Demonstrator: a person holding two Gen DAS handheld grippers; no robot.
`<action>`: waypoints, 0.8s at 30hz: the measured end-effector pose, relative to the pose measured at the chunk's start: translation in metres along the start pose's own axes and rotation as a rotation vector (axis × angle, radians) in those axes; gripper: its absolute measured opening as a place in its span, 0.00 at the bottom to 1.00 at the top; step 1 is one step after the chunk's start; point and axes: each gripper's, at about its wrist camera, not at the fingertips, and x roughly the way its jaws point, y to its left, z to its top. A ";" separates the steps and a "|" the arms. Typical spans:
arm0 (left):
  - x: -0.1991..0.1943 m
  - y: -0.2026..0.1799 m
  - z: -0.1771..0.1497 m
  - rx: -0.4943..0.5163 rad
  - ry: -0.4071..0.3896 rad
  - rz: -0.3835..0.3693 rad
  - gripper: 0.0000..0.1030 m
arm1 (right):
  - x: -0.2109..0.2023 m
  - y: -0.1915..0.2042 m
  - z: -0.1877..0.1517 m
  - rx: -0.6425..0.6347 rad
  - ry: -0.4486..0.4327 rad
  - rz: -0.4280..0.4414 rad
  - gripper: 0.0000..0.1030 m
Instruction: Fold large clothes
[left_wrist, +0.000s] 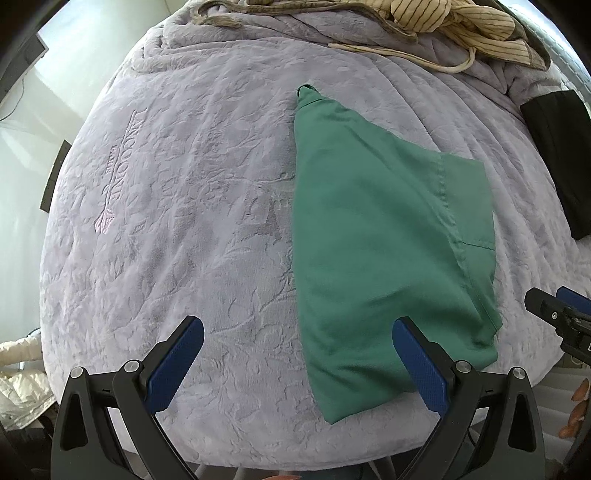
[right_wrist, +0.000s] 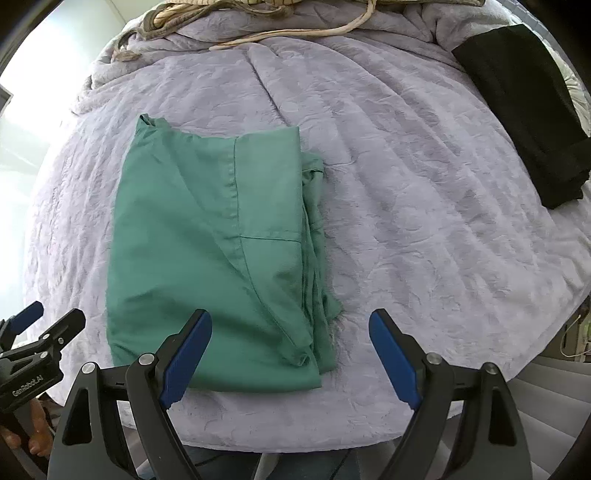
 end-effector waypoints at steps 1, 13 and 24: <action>0.000 -0.001 0.000 -0.001 0.000 0.000 0.99 | -0.001 0.000 -0.001 -0.001 -0.003 -0.003 0.86; -0.002 -0.004 -0.001 0.007 -0.007 0.002 0.99 | -0.005 0.001 -0.004 -0.006 -0.015 -0.013 0.86; -0.005 -0.007 -0.002 0.026 -0.018 0.010 0.99 | -0.006 0.001 -0.004 -0.006 -0.016 -0.013 0.86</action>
